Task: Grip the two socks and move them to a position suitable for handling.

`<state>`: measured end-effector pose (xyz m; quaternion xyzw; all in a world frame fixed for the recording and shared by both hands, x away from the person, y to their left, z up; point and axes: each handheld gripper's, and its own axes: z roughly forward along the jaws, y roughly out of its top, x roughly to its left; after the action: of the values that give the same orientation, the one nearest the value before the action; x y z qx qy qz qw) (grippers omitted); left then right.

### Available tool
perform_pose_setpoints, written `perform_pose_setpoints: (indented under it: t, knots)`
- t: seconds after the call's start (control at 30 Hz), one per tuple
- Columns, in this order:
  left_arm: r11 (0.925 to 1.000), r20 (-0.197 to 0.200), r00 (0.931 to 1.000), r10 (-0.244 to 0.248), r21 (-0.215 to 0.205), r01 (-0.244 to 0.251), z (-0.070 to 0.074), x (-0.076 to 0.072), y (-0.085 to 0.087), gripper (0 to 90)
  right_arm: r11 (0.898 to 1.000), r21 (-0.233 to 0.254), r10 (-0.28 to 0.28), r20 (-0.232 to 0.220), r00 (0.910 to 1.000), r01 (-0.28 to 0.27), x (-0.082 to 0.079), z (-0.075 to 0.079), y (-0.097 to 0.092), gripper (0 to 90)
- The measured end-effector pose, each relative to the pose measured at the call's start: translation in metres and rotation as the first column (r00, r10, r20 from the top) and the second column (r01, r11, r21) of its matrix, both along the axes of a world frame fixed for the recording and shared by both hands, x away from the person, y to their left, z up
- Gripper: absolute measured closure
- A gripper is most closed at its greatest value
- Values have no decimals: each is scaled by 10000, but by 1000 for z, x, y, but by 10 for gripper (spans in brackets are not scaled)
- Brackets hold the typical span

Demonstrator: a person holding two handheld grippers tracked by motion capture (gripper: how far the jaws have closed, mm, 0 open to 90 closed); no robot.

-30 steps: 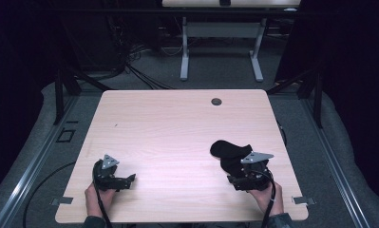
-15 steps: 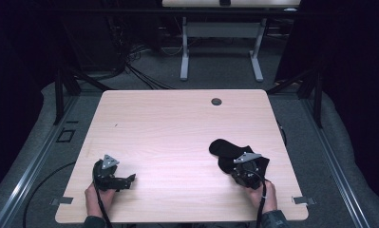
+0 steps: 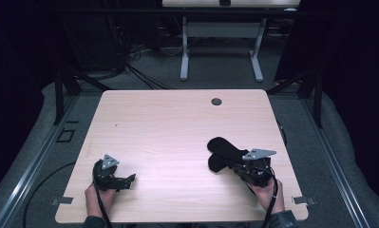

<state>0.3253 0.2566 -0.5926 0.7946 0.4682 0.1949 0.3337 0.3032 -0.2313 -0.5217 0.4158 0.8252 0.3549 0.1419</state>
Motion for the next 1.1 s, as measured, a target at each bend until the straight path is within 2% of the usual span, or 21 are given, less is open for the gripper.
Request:
perform_pose_setpoints:
  t: [0.17,0.27,0.33,0.4,0.47,0.5,0.53,0.6,0.67,0.7,0.73,0.77,0.83,0.87,0.9,0.97,1.03,1.1]
  knots:
    - [10000,21,10000,0,-4,0,0,0,0,10,9959,199,880,147,9960,-883,-10,9,14,834]
    - [10000,13,10000,15,-7,-15,0,0,0,10,9888,308,1450,280,9890,-1459,-17,9,29,834]
    - [10000,13,10000,19,-11,-19,0,0,0,10,9824,128,1858,286,9822,-1862,-19,9,38,834]
    - [10000,15,10000,19,-9,-19,0,0,0,10,9768,198,2128,254,9768,-2133,-21,6,49,833]
    - [10000,21,10000,35,-30,-35,0,0,0,10,9693,93,2453,315,9689,-2457,-24,2,59,832]
    - [10000,16,10000,17,-6,-17,0,0,0,10,9621,28,2724,301,9617,-2726,-26,-2,65,831]
    - [10000,22,10000,38,-34,-38,0,0,0,10,9560,-221,2929,222,9559,-2924,-27,-5,70,829]
    - [10000,22,10000,37,-33,-37,0,0,0,10,9430,-400,3307,-8,9438,-3304,-29,-14,80,817]
    - [10000,14,10000,20,-9,-20,0,0,0,10,9337,-555,3528,-260,9353,-3537,-30,-25,85,740]
    - [10000,20,10000,35,-30,-35,0,0,0,10,9292,-616,3631,-316,9312,-3644,-30,-29,86,643]
    - [10000,20,10000,35,-30,-35,0,0,0,10,9292,-616,3631,-316,9312,-3644,-30,-29,86,643]
    - [10000,15,10000,19,-2,-19,0,0,0,10,9332,-425,3555,-342,9341,-3567,-29,-33,82,460]
    - [10000,-29,10000,-21,-6,21,0,0,0,10,9394,-64,3427,-176,9393,-3429,-30,-29,74,369]
    - [10000,-22,10000,-26,0,26,0,0,0,10,9434,278,3308,-20,9437,-3306,-31,-26,67,329]
    - [10000,-19,10000,-21,0,21,0,0,0,10,9473,517,3161,99,9487,-3162,-33,-23,60,302]
    - [10000,6,10000,10,34,-10,0,0,0,10,9649,612,2543,257,9668,-2555,-36,-17,45,282]
    - [10000,-12,10000,-9,17,9,0,0,0,9,9789,801,1867,212,9822,-1878,-39,-15,29,277]
    - [10000,7,10000,-14,37,14,0,0,0,4,9901,707,1217,1,9926,-1214,-40,-14,15,285]
